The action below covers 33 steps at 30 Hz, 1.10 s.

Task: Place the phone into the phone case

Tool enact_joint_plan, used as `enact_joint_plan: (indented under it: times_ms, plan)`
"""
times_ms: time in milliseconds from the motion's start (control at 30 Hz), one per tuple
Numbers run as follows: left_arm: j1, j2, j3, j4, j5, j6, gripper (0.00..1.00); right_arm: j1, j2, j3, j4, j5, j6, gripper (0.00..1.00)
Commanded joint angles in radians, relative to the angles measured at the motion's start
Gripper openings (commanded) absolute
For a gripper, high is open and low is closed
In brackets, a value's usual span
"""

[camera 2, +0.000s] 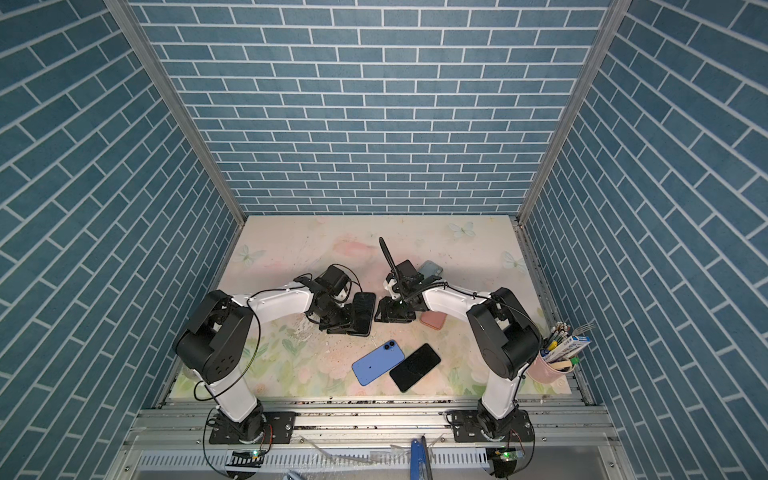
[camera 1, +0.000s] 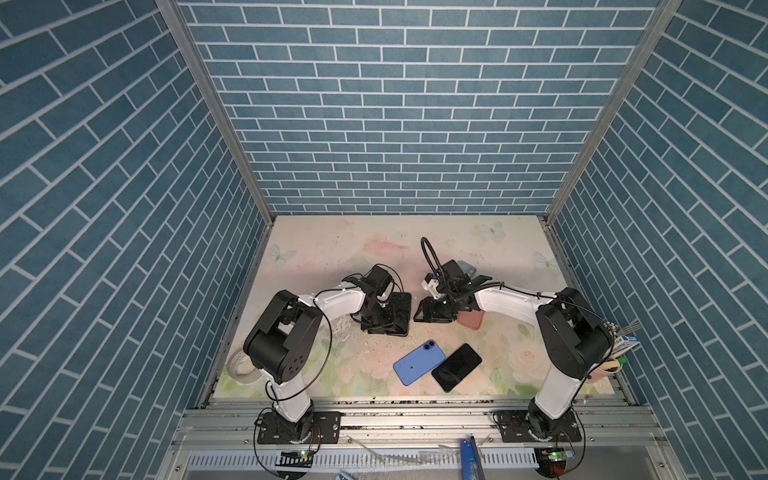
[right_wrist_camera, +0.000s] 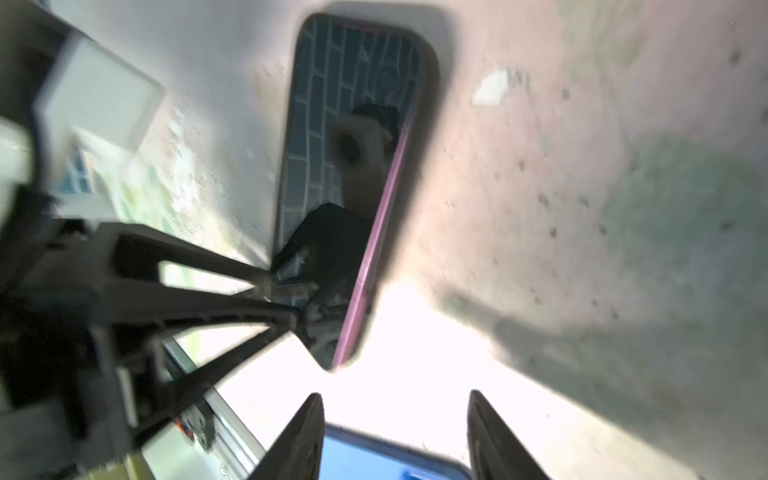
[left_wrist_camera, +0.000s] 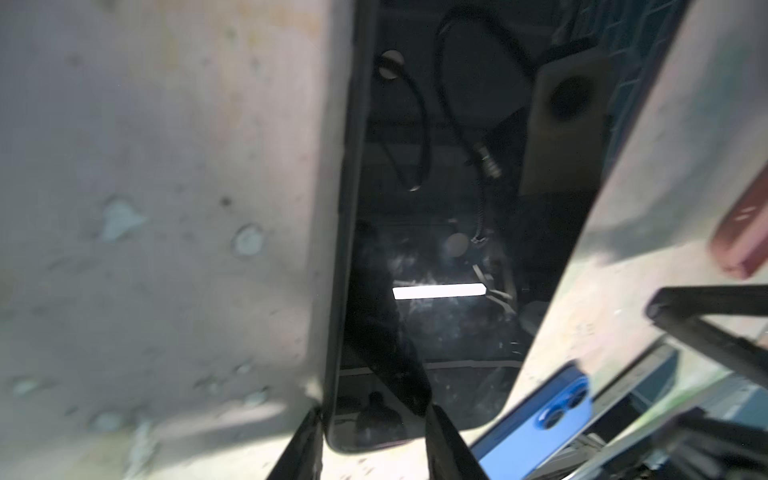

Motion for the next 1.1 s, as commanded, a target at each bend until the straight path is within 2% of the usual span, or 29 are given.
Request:
enact_joint_plan:
  times_ms: [0, 67, 167, 267, 367, 533, 667, 800, 1067]
  plan:
    - [-0.005, -0.018, -0.022, 0.098, 0.043, -0.085, 0.47, -0.004, -0.048, -0.057, 0.165, 0.022, 0.155, 0.55]
    - [-0.008, -0.03, 0.005, 0.039, -0.009, -0.065, 0.53, -0.003, -0.034, -0.064, 0.217, -0.011, 0.2, 0.52]
    - [-0.012, -0.021, 0.071, -0.09, -0.103, -0.015, 0.55, -0.001, -0.009, -0.077, 0.294, -0.071, 0.254, 0.45]
    - [-0.012, 0.011, 0.094, -0.107, -0.101, -0.005, 0.53, -0.003, 0.014, -0.063, 0.278, -0.104, 0.248, 0.36]
    - [-0.012, 0.021, 0.081, -0.07, -0.1, -0.031, 0.46, -0.001, 0.029, -0.028, 0.175, -0.104, 0.197, 0.25]
    - [-0.012, 0.025, 0.038, -0.004, -0.076, -0.074, 0.4, 0.029, 0.006, 0.005, -0.004, 0.023, 0.105, 0.23]
    - [-0.012, 0.047, 0.035, -0.002, -0.062, -0.067, 0.41, 0.062, 0.037, 0.022, -0.038, 0.035, 0.108, 0.22]
    - [-0.011, 0.09, 0.057, -0.019, -0.065, -0.048, 0.42, 0.111, 0.075, 0.014, 0.031, 0.012, 0.141, 0.27]
    - [-0.011, 0.138, 0.065, -0.017, -0.073, -0.045, 0.36, 0.151, 0.085, -0.013, 0.222, -0.08, 0.234, 0.26]
